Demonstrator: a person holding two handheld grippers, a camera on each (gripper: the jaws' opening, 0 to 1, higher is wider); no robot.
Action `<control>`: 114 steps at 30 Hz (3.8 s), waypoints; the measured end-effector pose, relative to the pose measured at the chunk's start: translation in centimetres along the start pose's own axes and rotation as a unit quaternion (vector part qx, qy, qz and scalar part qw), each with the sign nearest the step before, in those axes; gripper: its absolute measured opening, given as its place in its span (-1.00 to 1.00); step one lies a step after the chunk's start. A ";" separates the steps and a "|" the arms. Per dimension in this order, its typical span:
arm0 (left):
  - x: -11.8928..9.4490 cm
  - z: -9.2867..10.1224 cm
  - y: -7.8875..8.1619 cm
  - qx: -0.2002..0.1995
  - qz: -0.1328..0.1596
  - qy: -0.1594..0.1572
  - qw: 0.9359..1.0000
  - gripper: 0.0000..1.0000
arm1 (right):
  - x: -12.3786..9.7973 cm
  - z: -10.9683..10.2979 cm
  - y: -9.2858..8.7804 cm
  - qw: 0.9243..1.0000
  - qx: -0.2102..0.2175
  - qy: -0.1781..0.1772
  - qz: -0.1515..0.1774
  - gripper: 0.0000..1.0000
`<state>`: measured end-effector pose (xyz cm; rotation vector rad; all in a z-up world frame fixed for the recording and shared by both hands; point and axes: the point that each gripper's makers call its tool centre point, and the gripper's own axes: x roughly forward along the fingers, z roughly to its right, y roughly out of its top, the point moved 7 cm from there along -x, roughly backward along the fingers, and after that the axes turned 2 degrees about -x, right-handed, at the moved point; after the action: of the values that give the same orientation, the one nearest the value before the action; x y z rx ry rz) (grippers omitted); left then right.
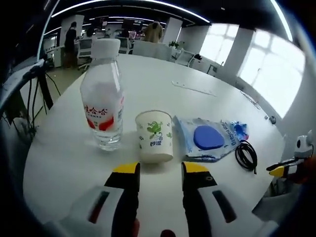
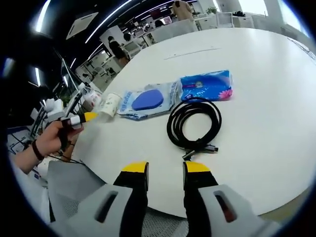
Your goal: Arrange the tabletop items into an orderly group along one side of the table until the central work area is clear of visible clutter.
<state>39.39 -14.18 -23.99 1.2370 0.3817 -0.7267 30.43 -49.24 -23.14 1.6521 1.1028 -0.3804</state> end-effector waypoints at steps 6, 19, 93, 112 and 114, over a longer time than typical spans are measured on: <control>0.9 -0.1 0.1 0.001 -0.008 -0.003 1.000 -0.28 | 0.4 -0.7 0.4 1.000 -0.018 0.001 -0.011 -0.49; 2.2 -1.4 0.4 -0.021 -0.026 0.007 0.999 -0.16 | 1.1 -1.9 0.2 0.999 -0.026 0.016 -0.019 -0.50; -3.2 3.6 -3.3 0.052 -0.022 -0.041 0.998 -0.31 | 4.3 -5.8 4.7 0.990 -0.052 0.131 0.010 -0.40; -3.8 9.6 -4.3 0.138 -0.028 -0.128 0.982 -0.31 | 5.1 -8.3 7.6 0.974 -0.125 0.191 -0.002 -0.34; -3.8 10.1 -4.3 0.151 -0.029 -0.136 0.979 -0.31 | 5.3 -8.4 7.8 0.972 -0.130 0.196 -0.004 -0.34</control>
<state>32.54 -23.23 -21.61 1.3909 0.0820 -1.0175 37.25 -39.40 -19.05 1.5219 1.3857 0.0915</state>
